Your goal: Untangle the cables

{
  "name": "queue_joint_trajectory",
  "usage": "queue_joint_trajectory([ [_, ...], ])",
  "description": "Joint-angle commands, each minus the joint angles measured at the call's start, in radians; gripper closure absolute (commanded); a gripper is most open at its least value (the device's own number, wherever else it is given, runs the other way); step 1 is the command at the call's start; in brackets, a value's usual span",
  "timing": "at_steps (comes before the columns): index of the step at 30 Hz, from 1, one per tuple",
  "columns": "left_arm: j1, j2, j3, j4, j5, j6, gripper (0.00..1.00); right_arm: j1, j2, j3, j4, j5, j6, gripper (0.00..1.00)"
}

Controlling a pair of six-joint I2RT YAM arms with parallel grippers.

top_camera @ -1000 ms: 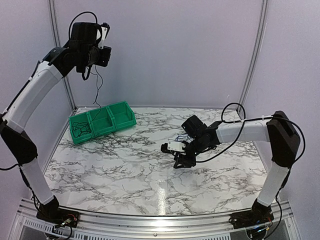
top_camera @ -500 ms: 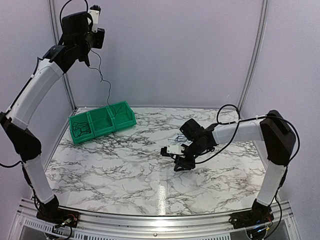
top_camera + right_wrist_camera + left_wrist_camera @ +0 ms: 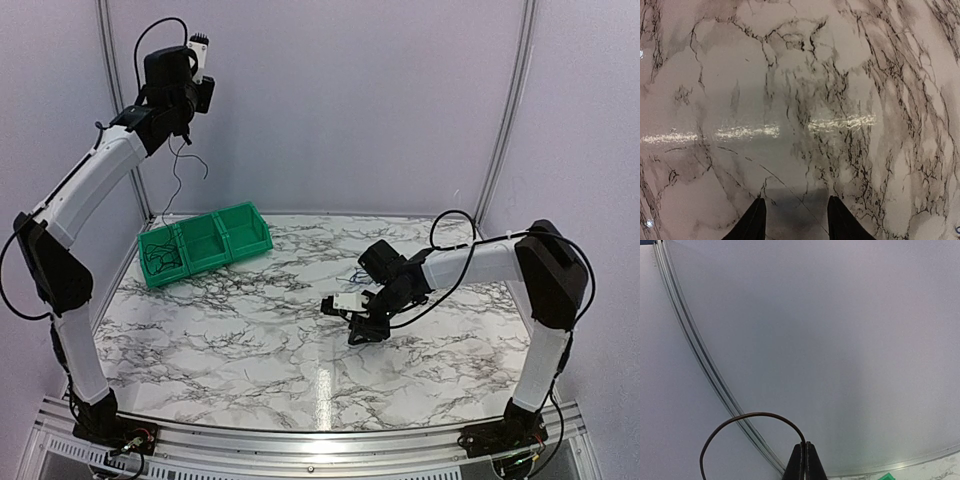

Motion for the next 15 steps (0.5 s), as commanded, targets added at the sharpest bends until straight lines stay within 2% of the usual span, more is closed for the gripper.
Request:
queue_joint_trajectory([
  [1, 0.011, -0.014, -0.125, 0.030, 0.051, -0.062, 1.00, -0.007, 0.020, 0.032, -0.005, 0.014, 0.010, 0.57],
  [6, 0.011, 0.002, -0.183, 0.030, 0.089, -0.073, 1.00, -0.007, 0.030, 0.033, -0.007, 0.015, 0.008, 0.57],
  [15, 0.010, 0.013, -0.042, 0.031, 0.058, -0.020, 1.00, -0.007, 0.032, 0.031, -0.007, 0.021, 0.007, 0.57],
])
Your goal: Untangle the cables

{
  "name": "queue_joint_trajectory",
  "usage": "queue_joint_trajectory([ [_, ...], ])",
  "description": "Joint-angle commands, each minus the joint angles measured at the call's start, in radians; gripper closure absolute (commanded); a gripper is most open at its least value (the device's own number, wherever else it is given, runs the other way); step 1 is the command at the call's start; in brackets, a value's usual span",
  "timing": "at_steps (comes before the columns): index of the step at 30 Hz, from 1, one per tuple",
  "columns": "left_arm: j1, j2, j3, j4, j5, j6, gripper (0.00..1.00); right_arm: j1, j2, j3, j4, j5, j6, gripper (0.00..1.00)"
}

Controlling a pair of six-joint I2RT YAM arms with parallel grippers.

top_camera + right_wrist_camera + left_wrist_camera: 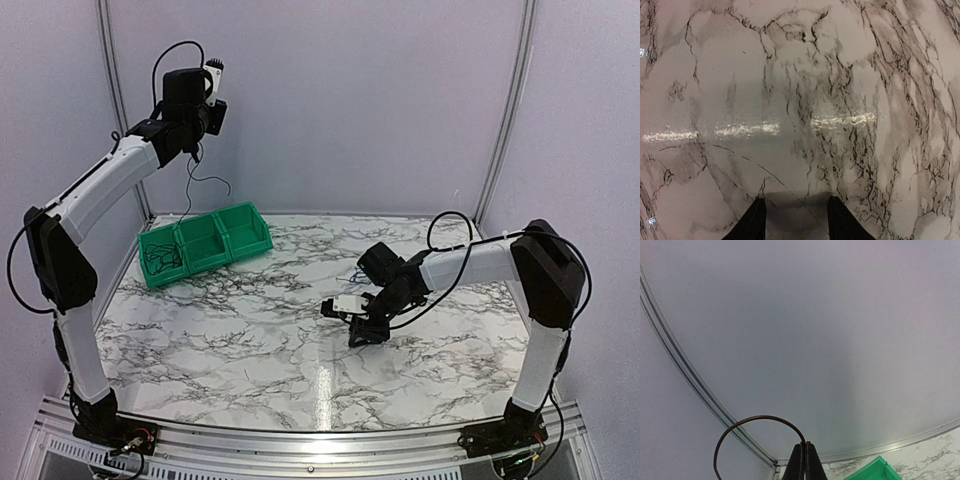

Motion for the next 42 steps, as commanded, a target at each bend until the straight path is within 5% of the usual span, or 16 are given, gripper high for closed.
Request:
queue_joint_trajectory([
  [1, 0.000, -0.017, 0.106, 0.032, -0.014, 0.035, 1.00, -0.008, 0.014, 0.031, -0.008, 0.015, 0.007, 0.57],
  [27, 0.043, 0.056, 0.125, 0.115, -0.039, 0.061, 1.00, -0.007, 0.021, 0.021, -0.008, 0.030, 0.002, 0.57],
  [42, 0.063, -0.082, -0.387, 0.137, 0.028, -0.159, 1.00, -0.008, 0.041, 0.017, -0.008, 0.033, -0.008, 0.57],
])
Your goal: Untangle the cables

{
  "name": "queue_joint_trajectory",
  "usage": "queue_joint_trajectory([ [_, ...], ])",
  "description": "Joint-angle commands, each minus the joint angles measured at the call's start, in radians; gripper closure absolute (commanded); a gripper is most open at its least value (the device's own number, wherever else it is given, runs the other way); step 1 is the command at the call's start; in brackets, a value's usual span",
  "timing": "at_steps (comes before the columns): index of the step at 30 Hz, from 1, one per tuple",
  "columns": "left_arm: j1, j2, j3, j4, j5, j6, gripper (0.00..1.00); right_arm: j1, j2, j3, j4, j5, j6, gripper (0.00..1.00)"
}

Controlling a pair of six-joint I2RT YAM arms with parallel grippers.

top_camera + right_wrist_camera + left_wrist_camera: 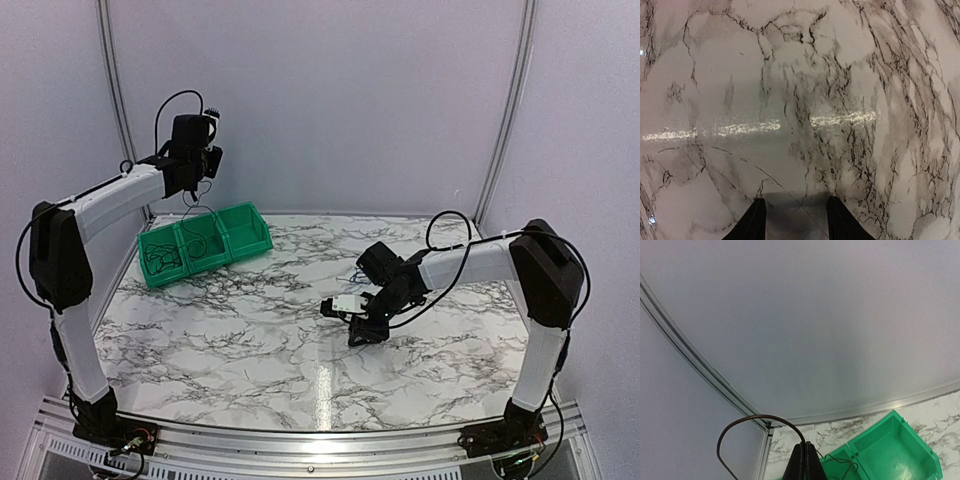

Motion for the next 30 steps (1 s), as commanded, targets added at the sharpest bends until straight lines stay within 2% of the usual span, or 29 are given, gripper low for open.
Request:
queue_joint_trajectory([
  [1, 0.004, -0.075, -0.129, 0.042, 0.049, -0.118, 1.00, -0.007, 0.035, 0.007, -0.003, 0.025, -0.007, 0.58],
  [15, 0.015, -0.086, -0.303, 0.070, 0.099, -0.198, 1.00, -0.007, 0.054, 0.010, -0.011, 0.026, -0.010, 0.57],
  [22, 0.041, -0.037, -0.320, 0.018, 0.265, -0.374, 1.00, -0.007, 0.055, 0.009, -0.013, 0.028, -0.013, 0.58],
  [30, 0.050, -0.021, -0.304, -0.035, 0.324, -0.403, 1.00, -0.007, 0.059, 0.008, -0.016, 0.031, -0.015, 0.58],
])
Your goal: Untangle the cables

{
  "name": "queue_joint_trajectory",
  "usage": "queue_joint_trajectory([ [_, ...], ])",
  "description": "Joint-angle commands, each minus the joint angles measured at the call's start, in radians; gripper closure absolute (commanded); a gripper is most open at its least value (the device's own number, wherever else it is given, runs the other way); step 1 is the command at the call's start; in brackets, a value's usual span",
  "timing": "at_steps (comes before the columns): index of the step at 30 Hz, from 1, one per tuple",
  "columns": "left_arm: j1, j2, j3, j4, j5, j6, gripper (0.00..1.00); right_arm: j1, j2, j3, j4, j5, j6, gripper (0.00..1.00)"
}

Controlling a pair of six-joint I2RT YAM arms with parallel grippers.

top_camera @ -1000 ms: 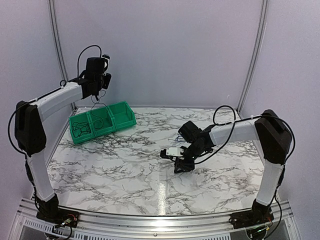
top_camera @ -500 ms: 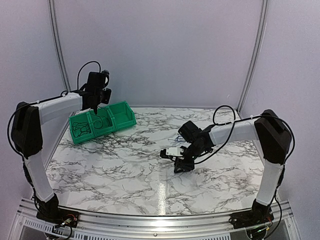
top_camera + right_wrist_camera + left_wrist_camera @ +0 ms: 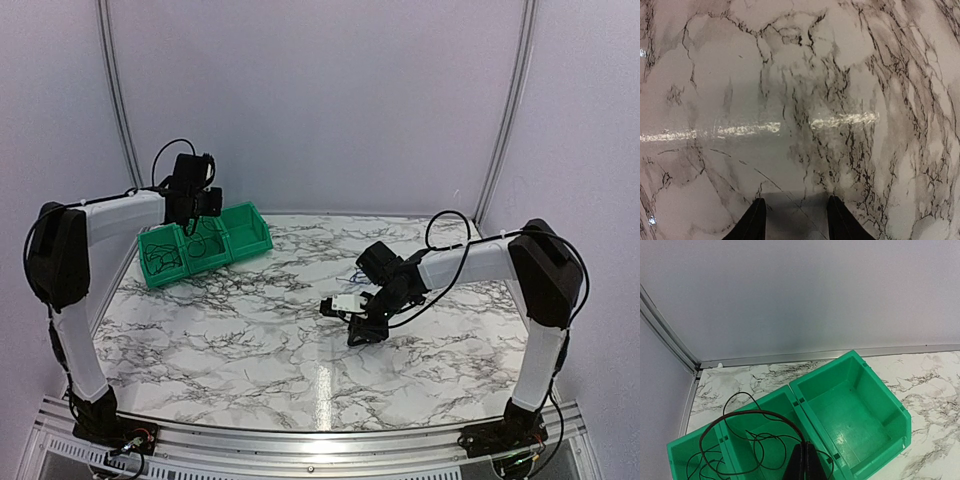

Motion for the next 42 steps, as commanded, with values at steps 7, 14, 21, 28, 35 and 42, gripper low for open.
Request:
queue_joint_trajectory([
  [7, 0.001, -0.188, -0.073, -0.084, 0.166, -0.116, 1.00, -0.006, 0.062, 0.006, -0.020, 0.027, -0.014, 0.57],
  [14, -0.024, -0.299, -0.176, -0.090, 0.241, -0.180, 1.00, -0.006, 0.070, 0.010, -0.025, 0.018, -0.017, 0.58],
  [21, -0.022, -0.260, -0.172, -0.112, 0.136, -0.142, 1.00, -0.006, 0.076, 0.014, -0.031, 0.015, -0.017, 0.58],
  [28, 0.012, -0.077, 0.007, -0.173, -0.073, -0.048, 1.00, -0.005, 0.067, 0.008, -0.030, 0.027, -0.017, 0.58],
  [35, 0.068, 0.089, 0.186, -0.173, -0.040, -0.050, 1.00, -0.006, 0.064, 0.002, -0.023, 0.042, -0.020, 0.58],
  [42, 0.072, 0.237, 0.290, -0.169, 0.010, -0.098, 1.00, -0.006, 0.074, 0.001, -0.022, 0.051, -0.021, 0.58],
])
